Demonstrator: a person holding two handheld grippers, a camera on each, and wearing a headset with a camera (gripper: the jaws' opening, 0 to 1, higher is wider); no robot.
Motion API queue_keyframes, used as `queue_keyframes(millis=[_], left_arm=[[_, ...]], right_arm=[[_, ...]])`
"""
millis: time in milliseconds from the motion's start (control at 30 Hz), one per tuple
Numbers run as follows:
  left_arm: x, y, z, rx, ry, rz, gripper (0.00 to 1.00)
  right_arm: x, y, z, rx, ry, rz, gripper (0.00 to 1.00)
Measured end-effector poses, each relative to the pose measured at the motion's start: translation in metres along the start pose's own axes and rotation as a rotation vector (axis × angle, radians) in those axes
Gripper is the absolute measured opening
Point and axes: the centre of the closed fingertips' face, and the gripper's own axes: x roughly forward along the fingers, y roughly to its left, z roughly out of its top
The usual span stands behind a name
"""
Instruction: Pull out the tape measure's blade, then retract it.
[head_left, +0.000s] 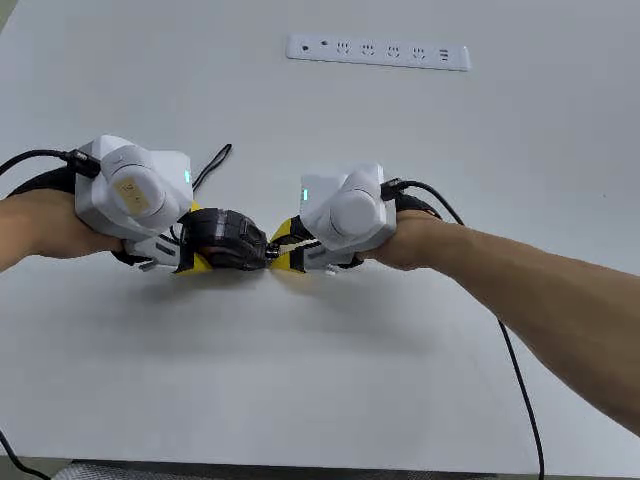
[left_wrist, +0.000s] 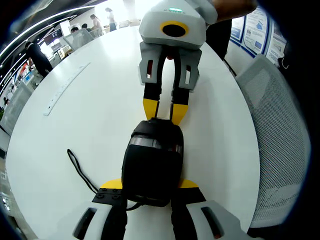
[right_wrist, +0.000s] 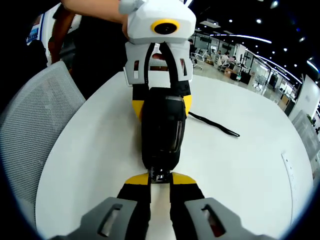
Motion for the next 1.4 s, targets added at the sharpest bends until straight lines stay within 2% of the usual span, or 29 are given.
queue_keyframes(millis=[1267, 1400], left_arm=[[0.000, 0.000, -0.001, -0.017, 0.001, 0.001, 0.31], [0.000, -0.001, -0.001, -0.015, 0.002, 0.000, 0.31]], right_arm=[[-0.017, 0.001, -0.009, -0.015, 0.001, 0.022, 0.12], [-0.022, 0.001, -0.014, -0.021, 0.008, 0.024, 0.12]])
